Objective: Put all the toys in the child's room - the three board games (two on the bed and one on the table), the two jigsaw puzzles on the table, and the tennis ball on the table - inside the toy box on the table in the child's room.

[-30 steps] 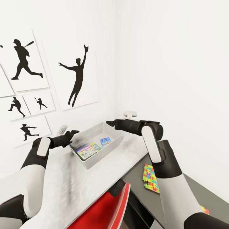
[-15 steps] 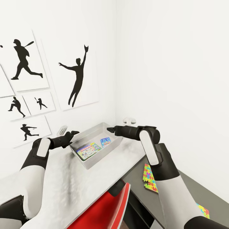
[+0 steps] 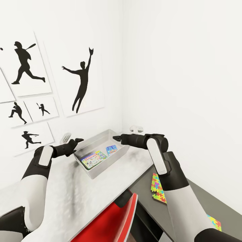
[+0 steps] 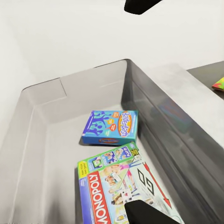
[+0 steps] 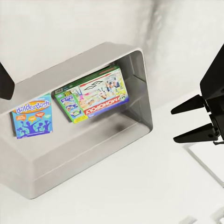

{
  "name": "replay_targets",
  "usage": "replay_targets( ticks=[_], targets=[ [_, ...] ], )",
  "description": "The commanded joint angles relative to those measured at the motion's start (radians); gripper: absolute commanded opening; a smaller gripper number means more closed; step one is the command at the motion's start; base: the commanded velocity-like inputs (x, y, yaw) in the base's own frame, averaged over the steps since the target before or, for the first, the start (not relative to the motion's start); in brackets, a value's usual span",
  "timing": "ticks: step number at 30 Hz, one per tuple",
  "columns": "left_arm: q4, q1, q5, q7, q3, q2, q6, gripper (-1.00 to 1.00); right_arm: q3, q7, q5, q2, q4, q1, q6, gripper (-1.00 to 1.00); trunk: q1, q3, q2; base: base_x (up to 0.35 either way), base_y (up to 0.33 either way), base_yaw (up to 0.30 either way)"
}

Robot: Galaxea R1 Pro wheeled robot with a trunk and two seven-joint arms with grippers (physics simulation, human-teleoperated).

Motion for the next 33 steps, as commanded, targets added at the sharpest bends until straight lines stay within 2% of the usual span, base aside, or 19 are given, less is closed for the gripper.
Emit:
replay_targets(
  ticks=[1, 33],
  targets=[
    [0.000, -0.001, -0.007, -0.007, 0.004, 0.000, 0.005, 1.00, 0.000, -0.001, -0.001, 0.000, -0.001, -0.001, 0.004, 1.00, 0.000, -0.002, -0.002, 0.000, 0.000, 0.000],
    [0.000, -0.001, -0.007, -0.007, 0.005, 0.000, 0.005, 1.00, -0.001, -0.001, -0.002, 0.000, -0.005, -0.001, 0.004, 1.00, 0.000, 0.013, -0.002, -0.019, 0.011, 0.000]
  ],
)
